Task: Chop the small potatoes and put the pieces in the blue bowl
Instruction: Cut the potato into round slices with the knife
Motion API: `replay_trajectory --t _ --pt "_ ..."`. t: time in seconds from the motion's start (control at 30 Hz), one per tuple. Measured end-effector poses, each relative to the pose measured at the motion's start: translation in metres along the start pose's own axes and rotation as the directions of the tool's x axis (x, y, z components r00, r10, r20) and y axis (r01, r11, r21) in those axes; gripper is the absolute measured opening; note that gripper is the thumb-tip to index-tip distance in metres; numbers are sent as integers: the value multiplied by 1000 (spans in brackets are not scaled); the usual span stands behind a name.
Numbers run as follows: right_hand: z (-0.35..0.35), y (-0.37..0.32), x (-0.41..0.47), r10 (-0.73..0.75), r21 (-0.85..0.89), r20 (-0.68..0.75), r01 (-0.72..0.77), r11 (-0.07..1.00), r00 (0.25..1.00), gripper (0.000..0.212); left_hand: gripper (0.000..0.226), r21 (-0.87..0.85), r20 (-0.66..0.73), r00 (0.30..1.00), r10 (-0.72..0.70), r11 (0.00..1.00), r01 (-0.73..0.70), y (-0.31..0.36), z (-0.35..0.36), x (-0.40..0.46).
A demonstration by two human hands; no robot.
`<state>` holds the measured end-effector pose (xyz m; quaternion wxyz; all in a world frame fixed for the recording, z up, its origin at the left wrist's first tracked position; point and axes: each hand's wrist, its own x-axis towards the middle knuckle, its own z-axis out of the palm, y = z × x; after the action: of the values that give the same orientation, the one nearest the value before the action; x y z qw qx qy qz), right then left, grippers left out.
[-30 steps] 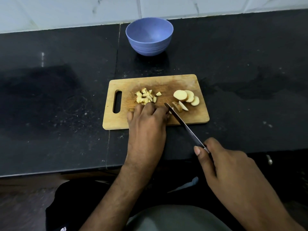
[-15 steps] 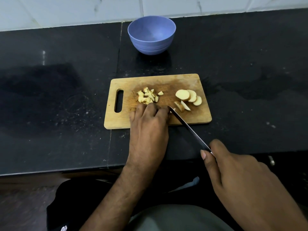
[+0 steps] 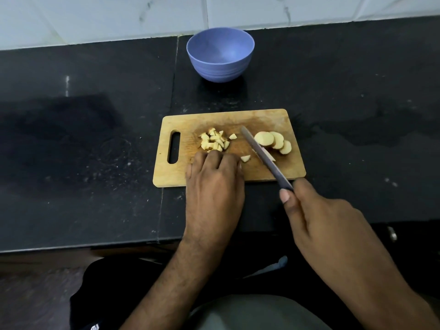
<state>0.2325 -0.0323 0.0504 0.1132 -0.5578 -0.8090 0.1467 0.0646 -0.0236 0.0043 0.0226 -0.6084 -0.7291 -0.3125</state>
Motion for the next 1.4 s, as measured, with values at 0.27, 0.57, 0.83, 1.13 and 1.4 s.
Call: replay_trajectory --t 0.27,0.57,0.83,1.13,1.4 --pt "7 17 0 54 -19 -20 -54 998 998 29 23 16 29 999 16 1000 -16 6 -1 8" --pt "13 22 3 68 -18 -122 -71 997 990 25 13 90 -25 994 -104 990 106 3 9 25" --pt "13 22 4 73 -5 -131 -74 997 989 26 25 -76 133 983 127 990 -118 12 9 23" --pt "12 21 4 75 -16 -118 -77 997 990 26 10 -81 146 983 109 992 -98 6 6 21" --pt "10 21 3 64 -41 -70 -67 997 996 26 7 13 81 995 59 998 -60 0 -3 12"
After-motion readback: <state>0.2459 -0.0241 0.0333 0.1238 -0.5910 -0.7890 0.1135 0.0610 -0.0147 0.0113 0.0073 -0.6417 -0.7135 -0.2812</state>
